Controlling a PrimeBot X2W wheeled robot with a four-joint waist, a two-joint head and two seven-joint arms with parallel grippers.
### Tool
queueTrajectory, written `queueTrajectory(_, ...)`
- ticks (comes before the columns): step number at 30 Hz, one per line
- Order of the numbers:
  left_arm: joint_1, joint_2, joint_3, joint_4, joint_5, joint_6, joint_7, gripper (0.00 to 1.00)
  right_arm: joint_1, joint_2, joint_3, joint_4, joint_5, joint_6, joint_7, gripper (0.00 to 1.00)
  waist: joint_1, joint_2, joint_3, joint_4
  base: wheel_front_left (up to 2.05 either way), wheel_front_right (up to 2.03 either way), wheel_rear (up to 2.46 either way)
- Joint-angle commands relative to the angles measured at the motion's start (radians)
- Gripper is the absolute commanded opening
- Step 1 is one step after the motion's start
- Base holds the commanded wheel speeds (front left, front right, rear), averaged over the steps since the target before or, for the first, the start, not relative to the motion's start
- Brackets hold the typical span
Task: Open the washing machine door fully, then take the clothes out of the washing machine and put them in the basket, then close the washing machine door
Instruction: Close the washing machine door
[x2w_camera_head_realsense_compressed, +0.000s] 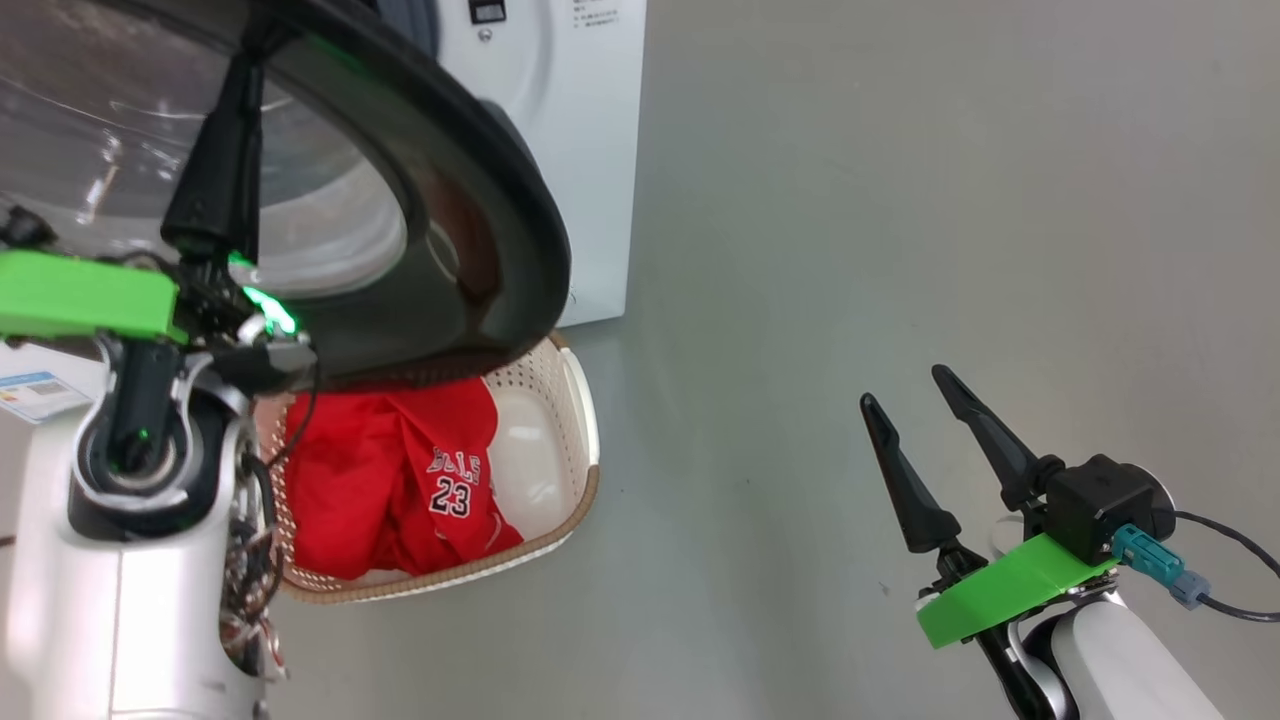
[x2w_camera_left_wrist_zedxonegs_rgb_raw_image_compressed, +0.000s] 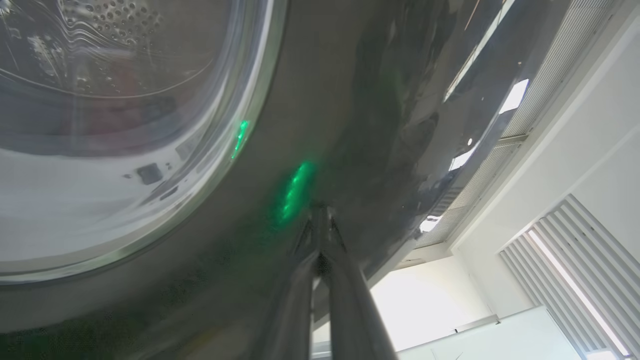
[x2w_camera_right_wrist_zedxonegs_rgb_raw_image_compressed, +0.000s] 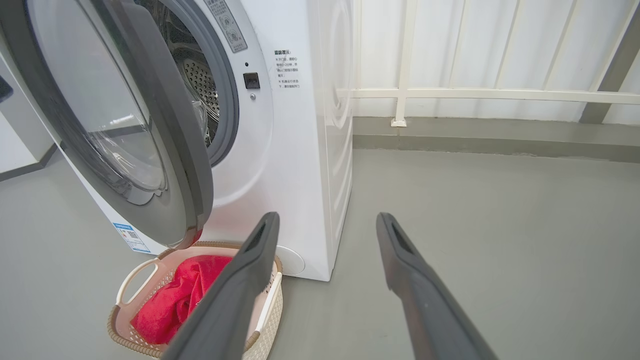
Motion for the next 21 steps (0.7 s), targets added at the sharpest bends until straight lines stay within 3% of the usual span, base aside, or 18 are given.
queueTrajectory(1,-0.049,0.026,0.023,-0.015,0.003,-0.018,0.0,0.0,-0.028,-0.006,0.022,-0.026,0.012,0.006,-0.006,1.0,0.0,-0.0001,0.018,-0.013,0.0,0.0,0.0)
queueTrajectory(19,-0.094,0.032,0.022,0.072,0.009,-0.075,-0.007,0.0,-0.041,0.009,0.02,-0.022,0.01,0.006,-0.006,1.0,0.0,-0.0001,0.033,-0.019,0.0,0.0,0.0)
queueTrajectory(21,-0.076,0.031,0.02,0.076,0.015,-0.082,-0.012,0.43,-0.037,0.01,0.019,-0.019,0.01,0.006,-0.006,1.0,0.0,-0.0001,0.021,-0.011,0.0,0.0,0.0)
